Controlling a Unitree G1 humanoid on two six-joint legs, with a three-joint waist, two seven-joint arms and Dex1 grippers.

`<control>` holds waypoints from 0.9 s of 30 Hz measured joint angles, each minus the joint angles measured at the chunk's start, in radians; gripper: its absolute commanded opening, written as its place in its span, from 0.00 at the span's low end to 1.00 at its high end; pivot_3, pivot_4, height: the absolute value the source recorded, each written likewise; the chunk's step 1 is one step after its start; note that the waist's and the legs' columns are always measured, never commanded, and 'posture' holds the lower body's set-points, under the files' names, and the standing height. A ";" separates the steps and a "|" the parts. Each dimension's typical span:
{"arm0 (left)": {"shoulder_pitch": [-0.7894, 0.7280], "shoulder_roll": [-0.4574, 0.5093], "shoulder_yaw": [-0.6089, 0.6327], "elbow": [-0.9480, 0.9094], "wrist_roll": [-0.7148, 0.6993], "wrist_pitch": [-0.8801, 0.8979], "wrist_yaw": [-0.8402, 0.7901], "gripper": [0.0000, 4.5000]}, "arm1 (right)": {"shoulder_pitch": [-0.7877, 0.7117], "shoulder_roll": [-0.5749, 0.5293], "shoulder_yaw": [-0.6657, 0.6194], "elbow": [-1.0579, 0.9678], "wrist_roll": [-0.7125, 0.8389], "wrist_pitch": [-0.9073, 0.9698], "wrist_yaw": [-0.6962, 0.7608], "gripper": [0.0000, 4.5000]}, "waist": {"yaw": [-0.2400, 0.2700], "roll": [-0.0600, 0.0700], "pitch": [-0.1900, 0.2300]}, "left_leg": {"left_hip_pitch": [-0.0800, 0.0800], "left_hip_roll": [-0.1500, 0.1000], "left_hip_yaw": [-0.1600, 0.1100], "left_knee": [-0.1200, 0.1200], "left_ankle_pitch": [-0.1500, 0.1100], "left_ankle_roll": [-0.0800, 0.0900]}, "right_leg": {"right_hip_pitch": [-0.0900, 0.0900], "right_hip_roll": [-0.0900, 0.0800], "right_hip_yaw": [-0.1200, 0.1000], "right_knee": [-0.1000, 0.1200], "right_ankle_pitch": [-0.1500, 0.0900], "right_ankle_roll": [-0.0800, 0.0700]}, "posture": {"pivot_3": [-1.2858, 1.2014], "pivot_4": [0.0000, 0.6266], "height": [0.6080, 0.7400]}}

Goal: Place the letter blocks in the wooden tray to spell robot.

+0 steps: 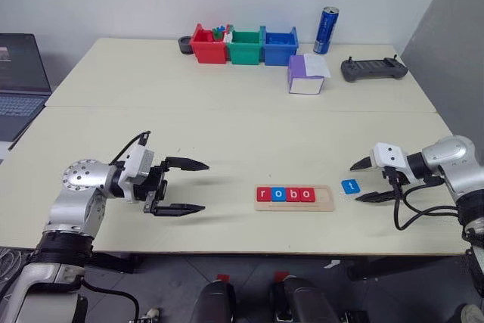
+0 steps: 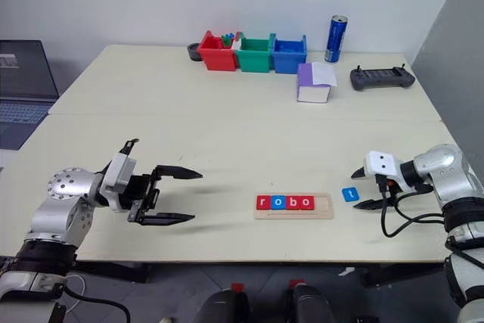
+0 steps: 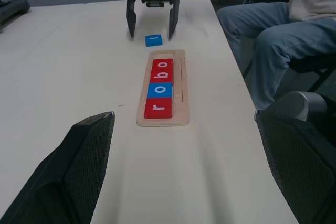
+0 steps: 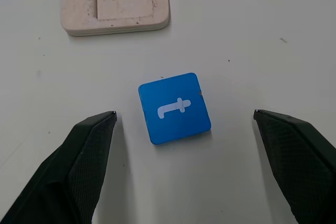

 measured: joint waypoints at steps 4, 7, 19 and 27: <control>0.018 0.005 0.018 -0.025 0.010 0.014 0.001 1.00 | -0.014 0.013 0.003 0.034 -0.009 -0.016 0.008 0.79 | 0.000 0.000 0.000 | 0.000 0.000 0.000 0.000 0.000 0.000 | 0.001 0.000 0.000 0.000 0.000 0.000 | 0.52 0.24 1.00; 0.019 0.006 0.034 -0.036 0.013 0.026 0.001 1.00 | -0.028 0.023 0.003 0.062 -0.016 -0.023 0.009 0.55 | -0.001 0.000 0.000 | 0.001 0.000 0.000 0.001 0.000 0.001 | 0.001 0.000 0.000 0.000 0.000 0.000 | 0.52 0.24 1.00; 0.009 0.004 0.039 -0.038 0.032 0.043 0.000 1.00 | 0.010 -0.006 -0.024 -0.352 0.061 0.364 0.024 0.33 | 0.000 0.001 0.000 | 0.000 0.001 -0.001 0.000 0.000 0.000 | 0.000 0.000 -0.001 0.002 0.000 -0.001 | 0.52 0.24 1.00; -0.006 -0.010 0.039 -0.035 0.037 0.044 -0.001 1.00 | 0.108 -0.036 -0.005 -0.734 0.079 0.599 -0.010 0.33 | 0.005 0.001 0.000 | -0.001 0.000 -0.001 0.001 -0.002 0.003 | 0.000 -0.001 -0.001 0.000 0.000 -0.001 | 0.52 0.24 1.00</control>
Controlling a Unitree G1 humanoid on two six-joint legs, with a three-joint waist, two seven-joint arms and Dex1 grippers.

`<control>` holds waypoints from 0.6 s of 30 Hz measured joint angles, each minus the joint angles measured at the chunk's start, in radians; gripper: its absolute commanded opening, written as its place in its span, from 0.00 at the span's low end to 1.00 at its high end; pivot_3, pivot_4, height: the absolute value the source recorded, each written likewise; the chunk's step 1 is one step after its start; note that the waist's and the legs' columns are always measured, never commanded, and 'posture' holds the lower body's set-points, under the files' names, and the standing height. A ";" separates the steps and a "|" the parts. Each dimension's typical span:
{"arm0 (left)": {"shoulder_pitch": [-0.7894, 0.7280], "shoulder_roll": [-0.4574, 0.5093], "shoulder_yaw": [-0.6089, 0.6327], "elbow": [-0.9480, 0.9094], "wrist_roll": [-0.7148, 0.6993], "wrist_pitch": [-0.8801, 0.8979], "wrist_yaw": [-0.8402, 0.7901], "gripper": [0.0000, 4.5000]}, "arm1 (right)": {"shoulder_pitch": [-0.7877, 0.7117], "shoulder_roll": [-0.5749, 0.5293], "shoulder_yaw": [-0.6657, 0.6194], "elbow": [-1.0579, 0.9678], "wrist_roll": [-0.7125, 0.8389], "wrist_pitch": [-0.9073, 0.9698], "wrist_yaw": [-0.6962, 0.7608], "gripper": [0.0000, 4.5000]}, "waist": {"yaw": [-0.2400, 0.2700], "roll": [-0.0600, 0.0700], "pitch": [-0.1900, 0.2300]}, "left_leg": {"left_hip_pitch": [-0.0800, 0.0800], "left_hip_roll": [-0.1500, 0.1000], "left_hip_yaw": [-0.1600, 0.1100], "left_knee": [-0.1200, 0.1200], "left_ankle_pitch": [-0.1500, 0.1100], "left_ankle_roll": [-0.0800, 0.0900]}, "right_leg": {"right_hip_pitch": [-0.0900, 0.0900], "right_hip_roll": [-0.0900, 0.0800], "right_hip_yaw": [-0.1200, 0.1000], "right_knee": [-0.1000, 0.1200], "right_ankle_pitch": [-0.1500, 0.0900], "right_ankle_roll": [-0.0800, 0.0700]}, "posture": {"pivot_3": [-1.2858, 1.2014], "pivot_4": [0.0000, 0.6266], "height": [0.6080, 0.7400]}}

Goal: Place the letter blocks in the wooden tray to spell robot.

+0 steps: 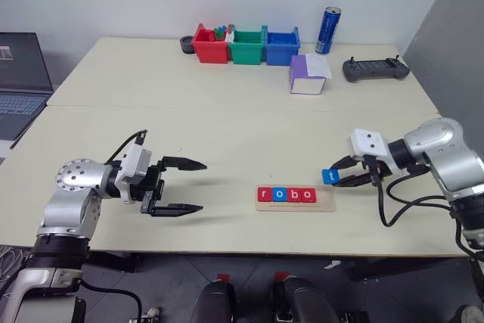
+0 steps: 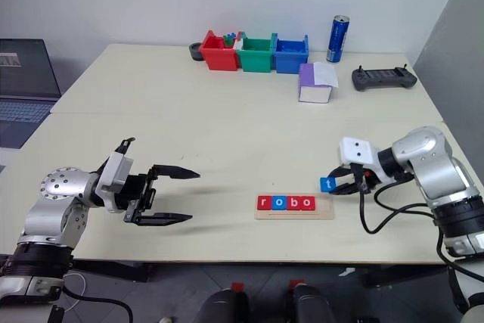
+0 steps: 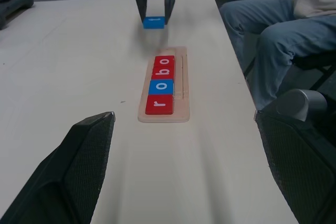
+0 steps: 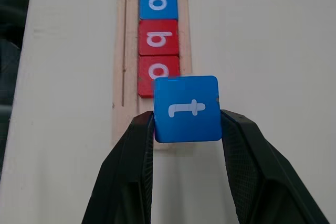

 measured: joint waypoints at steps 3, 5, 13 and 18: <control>-0.010 -0.001 0.000 0.007 0.003 -0.001 0.000 1.00 | 0.022 -0.006 0.009 -0.035 -0.006 0.022 -0.021 0.33 | 0.000 0.000 0.000 | 0.000 0.000 0.000 0.000 0.000 0.000 | 0.000 0.000 0.000 0.000 0.000 0.000 | 0.52 0.24 1.00; -0.010 -0.005 0.000 0.007 0.005 -0.003 0.000 1.00 | 0.029 -0.008 0.018 -0.039 -0.017 0.027 -0.038 0.33 | -0.002 0.000 0.000 | 0.000 0.000 0.000 0.000 0.000 0.000 | 0.000 0.000 0.000 0.000 0.000 0.000 | 0.52 0.24 1.00; -0.010 -0.020 0.000 0.007 0.015 -0.004 0.000 1.00 | 0.038 -0.001 0.072 -0.040 -0.051 0.046 -0.078 0.33 | -0.002 0.000 0.000 | 0.000 0.000 0.000 0.000 0.000 0.000 | 0.000 0.000 0.000 0.000 0.000 0.000 | 0.52 0.24 1.00; -0.009 -0.020 0.001 0.007 0.015 -0.004 0.000 1.00 | 0.037 0.002 0.089 -0.037 -0.065 0.043 -0.079 0.33 | -0.002 0.000 0.000 | 0.000 0.000 0.000 0.000 0.000 0.000 | 0.000 0.000 0.000 0.000 0.000 0.000 | 0.52 0.24 1.00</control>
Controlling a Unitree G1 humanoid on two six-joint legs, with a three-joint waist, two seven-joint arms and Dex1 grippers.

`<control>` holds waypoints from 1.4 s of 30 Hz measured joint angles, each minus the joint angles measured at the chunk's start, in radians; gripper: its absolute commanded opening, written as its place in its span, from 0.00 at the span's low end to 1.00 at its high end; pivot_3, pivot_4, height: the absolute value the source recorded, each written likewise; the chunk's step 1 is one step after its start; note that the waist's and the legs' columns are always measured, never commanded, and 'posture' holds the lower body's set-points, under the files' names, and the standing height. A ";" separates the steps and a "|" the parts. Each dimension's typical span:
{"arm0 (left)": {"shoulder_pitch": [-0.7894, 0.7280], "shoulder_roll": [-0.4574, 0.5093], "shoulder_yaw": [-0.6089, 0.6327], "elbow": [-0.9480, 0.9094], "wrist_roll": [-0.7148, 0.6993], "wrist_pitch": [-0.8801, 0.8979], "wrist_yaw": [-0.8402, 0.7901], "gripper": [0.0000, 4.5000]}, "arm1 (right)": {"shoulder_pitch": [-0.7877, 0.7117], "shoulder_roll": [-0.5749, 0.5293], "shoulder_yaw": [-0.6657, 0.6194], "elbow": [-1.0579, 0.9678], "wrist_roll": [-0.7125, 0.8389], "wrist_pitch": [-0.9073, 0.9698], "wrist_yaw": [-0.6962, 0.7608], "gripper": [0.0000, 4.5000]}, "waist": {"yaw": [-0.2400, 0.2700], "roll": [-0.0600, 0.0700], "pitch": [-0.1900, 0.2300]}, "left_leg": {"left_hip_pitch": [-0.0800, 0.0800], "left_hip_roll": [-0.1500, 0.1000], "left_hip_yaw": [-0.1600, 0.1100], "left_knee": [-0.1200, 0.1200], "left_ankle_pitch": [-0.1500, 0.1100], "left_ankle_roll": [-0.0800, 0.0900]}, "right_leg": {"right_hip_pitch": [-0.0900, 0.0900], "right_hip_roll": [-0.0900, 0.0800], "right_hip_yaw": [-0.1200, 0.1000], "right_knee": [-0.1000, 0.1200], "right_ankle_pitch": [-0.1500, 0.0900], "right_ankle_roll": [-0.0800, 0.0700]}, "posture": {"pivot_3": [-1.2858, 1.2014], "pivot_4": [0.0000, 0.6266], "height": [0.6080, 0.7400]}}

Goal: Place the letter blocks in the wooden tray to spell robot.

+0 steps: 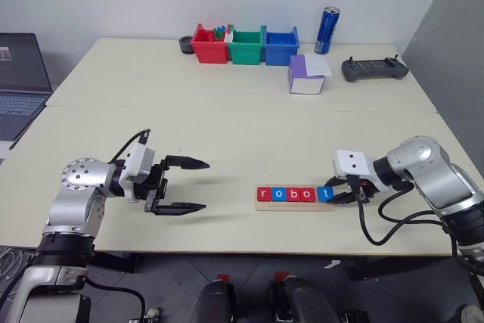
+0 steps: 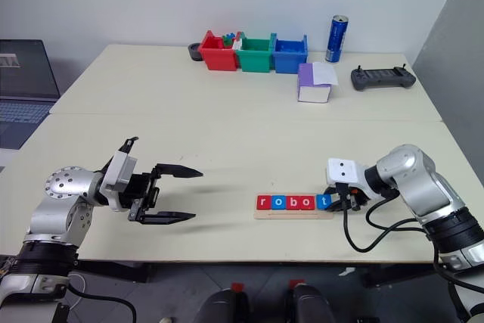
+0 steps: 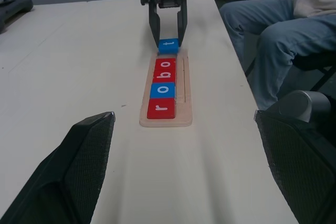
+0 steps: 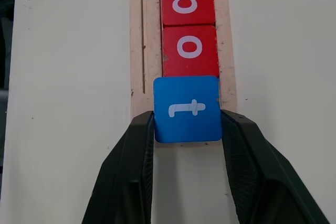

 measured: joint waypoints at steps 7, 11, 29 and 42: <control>0.015 0.000 0.011 -0.001 0.000 0.001 0.000 1.00 | -0.005 0.016 0.034 0.006 -0.018 -0.003 -0.006 0.33 | 0.000 0.000 0.000 | 0.000 0.000 0.000 0.000 0.000 0.000 | 0.000 0.000 0.000 0.000 0.000 0.000 | 0.52 0.24 1.00; 0.020 0.000 0.019 -0.002 0.000 0.002 0.001 1.00 | -0.016 0.018 0.039 0.008 -0.028 -0.005 -0.018 0.33 | 0.000 0.000 0.000 | 0.000 0.000 0.000 0.000 0.000 0.000 | 0.000 0.000 0.000 0.000 0.000 0.000 | 0.52 0.24 1.00; 0.026 0.000 0.028 -0.006 0.002 0.003 0.001 1.00 | -0.025 0.033 0.047 0.029 -0.039 -0.003 -0.019 0.33 | 0.000 0.000 0.000 | 0.000 0.000 0.000 0.000 0.000 0.000 | 0.000 0.000 0.000 0.000 0.000 0.000 | 0.52 0.24 1.00; 0.026 0.000 0.035 -0.012 0.001 0.014 0.005 1.00 | -0.034 0.011 0.028 0.008 0.003 -0.035 0.017 1.00 | 0.000 0.000 0.000 | 0.000 0.000 0.000 0.000 0.000 0.000 | 0.000 0.000 0.000 0.000 0.000 0.000 | 0.52 0.24 1.00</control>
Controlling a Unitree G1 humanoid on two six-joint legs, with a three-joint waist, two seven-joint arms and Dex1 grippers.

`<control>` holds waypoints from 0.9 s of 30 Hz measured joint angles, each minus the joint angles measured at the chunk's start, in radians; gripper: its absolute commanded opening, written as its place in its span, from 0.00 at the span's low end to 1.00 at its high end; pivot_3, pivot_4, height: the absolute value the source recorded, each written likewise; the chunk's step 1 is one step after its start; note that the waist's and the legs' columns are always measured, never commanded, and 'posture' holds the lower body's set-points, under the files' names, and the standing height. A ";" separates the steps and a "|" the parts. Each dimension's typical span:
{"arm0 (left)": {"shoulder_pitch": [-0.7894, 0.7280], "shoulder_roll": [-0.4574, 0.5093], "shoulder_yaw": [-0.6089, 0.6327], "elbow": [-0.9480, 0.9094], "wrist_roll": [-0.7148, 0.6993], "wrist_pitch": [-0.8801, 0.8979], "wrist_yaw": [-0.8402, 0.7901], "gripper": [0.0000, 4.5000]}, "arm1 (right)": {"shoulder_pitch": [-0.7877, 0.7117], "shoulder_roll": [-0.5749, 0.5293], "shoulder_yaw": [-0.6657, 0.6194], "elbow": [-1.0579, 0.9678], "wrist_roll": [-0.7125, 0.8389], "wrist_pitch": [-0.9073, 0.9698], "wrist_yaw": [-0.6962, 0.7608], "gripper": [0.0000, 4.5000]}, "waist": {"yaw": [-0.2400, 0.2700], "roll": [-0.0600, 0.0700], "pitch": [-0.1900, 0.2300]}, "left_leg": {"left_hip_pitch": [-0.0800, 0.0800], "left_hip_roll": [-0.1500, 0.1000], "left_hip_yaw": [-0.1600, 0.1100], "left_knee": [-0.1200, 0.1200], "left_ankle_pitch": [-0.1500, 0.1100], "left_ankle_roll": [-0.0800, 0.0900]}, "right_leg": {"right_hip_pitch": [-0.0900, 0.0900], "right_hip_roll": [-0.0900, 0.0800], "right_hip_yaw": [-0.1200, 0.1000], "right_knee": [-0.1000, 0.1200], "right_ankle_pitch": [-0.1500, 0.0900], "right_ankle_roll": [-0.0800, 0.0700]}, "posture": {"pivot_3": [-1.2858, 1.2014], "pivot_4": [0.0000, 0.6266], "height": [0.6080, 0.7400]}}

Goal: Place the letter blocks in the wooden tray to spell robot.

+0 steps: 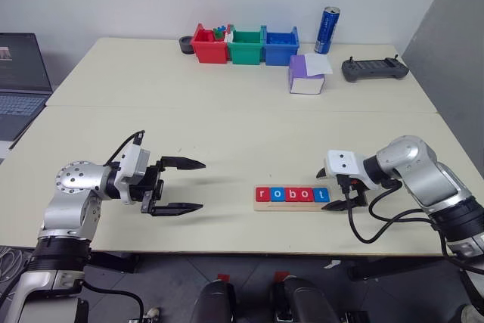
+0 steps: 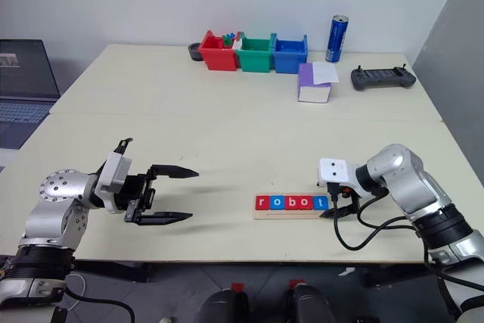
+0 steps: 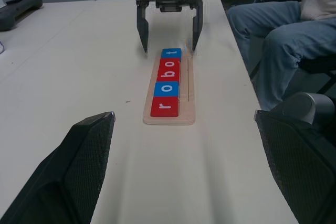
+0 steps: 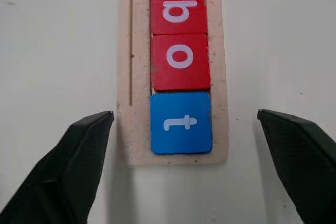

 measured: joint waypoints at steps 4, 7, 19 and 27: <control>-0.001 0.000 0.003 0.000 0.000 0.010 0.000 1.00 | -0.001 -0.055 -0.077 -0.033 0.073 -0.005 0.041 1.00 | 0.000 0.000 0.000 | 0.000 0.000 0.000 0.000 0.000 0.000 | 0.000 0.000 0.000 0.000 0.000 0.000 | 0.52 0.24 1.00; -0.002 0.000 0.003 -0.001 0.000 0.013 0.000 1.00 | 0.002 -0.062 -0.104 -0.033 0.099 0.007 0.035 1.00 | -0.001 0.000 0.000 | 0.001 0.000 0.000 0.000 0.000 0.000 | 0.000 0.000 0.000 0.000 0.000 0.000 | 0.52 0.24 1.00; 0.056 0.055 0.108 -0.107 -0.072 0.172 0.088 1.00 | 0.492 -0.157 -0.723 -0.118 0.384 0.205 -0.037 1.00 | 0.010 -0.001 0.000 | 0.000 -0.001 -0.001 0.000 0.000 0.000 | 0.002 -0.001 -0.001 -0.002 0.000 0.000 | 0.52 0.24 1.00; 0.081 0.163 0.184 -0.177 -0.119 0.313 0.127 1.00 | 0.601 -0.208 -0.816 -0.100 0.441 0.165 0.008 1.00 | -0.008 0.000 0.000 | 0.007 0.001 -0.004 -0.001 0.000 0.000 | 0.005 0.002 -0.002 0.000 0.000 0.001 | 0.52 0.24 1.00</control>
